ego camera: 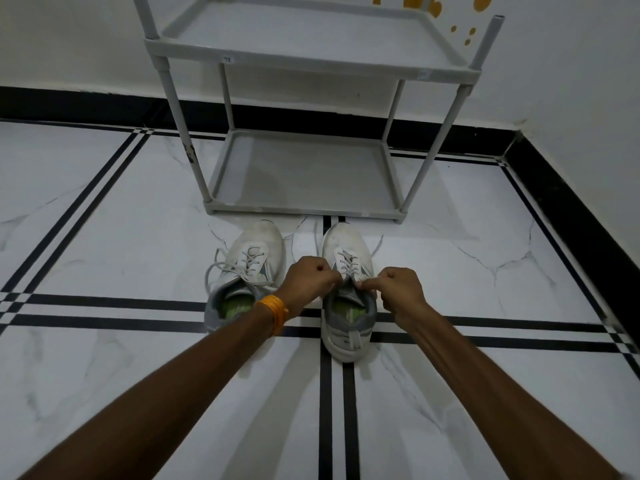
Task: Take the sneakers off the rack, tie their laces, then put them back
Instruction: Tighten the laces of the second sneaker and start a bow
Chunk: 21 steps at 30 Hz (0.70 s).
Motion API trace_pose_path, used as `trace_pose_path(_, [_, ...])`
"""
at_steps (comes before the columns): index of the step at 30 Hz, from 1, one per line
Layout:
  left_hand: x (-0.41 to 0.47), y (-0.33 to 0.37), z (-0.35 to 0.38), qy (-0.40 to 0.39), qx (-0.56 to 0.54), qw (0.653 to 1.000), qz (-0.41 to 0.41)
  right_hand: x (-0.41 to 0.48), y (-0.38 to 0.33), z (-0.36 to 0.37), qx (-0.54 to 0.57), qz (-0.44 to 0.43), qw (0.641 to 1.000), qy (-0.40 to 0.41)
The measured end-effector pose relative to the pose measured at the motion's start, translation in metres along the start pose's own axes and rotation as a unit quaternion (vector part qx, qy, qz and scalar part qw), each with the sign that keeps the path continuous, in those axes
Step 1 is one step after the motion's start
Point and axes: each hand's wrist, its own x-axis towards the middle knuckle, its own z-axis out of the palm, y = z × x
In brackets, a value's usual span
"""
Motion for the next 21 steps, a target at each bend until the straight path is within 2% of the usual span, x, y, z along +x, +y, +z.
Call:
trace_pose_path(3, [-0.001, -0.005, 0.002, 0.006, -0.061, 0.998, -0.027, -0.005, 0.001, 0.008, 0.016, 0.018, 1.0, 0.018])
trace_pose_path(11, [0.0, -0.017, 0.014, 0.085, -0.08, 0.993, -0.017, -0.009, 0.005, 0.017, 0.069, 0.05, 0.996, 0.041])
trace_pose_path(21, [-0.006, -0.024, 0.004, 0.129, -0.055, 0.99, -0.002, -0.013, -0.008, 0.028, 0.028, -0.006, 0.999, 0.02])
